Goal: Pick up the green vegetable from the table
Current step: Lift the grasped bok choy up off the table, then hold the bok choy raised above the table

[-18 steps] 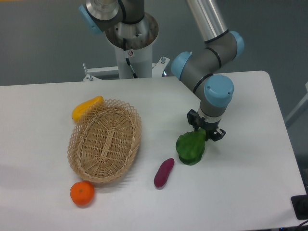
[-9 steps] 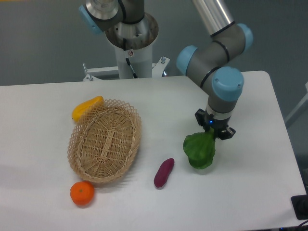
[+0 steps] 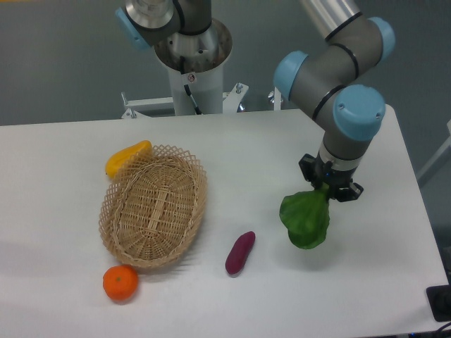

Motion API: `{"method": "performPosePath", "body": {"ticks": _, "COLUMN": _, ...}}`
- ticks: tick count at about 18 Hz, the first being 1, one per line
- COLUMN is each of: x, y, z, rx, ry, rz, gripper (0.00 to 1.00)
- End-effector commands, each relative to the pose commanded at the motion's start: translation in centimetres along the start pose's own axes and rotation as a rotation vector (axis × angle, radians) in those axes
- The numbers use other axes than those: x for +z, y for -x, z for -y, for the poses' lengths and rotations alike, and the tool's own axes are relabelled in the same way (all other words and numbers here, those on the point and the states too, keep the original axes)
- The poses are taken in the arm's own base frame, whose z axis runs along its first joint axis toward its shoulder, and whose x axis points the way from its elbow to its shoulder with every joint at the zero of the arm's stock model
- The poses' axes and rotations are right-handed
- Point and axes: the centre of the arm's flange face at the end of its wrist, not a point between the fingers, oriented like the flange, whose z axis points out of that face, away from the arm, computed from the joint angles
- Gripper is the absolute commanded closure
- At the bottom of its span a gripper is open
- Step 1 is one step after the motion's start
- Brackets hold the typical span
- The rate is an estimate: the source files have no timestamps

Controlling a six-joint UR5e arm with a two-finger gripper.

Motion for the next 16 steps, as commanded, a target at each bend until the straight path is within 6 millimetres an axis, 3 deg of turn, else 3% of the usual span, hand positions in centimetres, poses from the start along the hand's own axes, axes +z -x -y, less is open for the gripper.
{"method": "performPosePath", "body": {"ticks": 5, "x": -1.4, "y": 2.4, "z": 0.2, "rx": -0.005, "ry": -0.013, "rz": -0.012, "gripper": 0.97}}
{"method": "performPosePath", "body": {"ticks": 10, "x": -1.4, "y": 4.7, "z": -0.5, "rx": -0.018, "ry": -0.035, "rz": -0.001, "gripper": 0.97}}
{"method": "performPosePath", "body": {"ticks": 16, "x": -0.8, "y": 4.9, "z": 0.0, "rx": -0.008, "ry": -0.031, "rz": -0.006, "gripper": 0.95}}
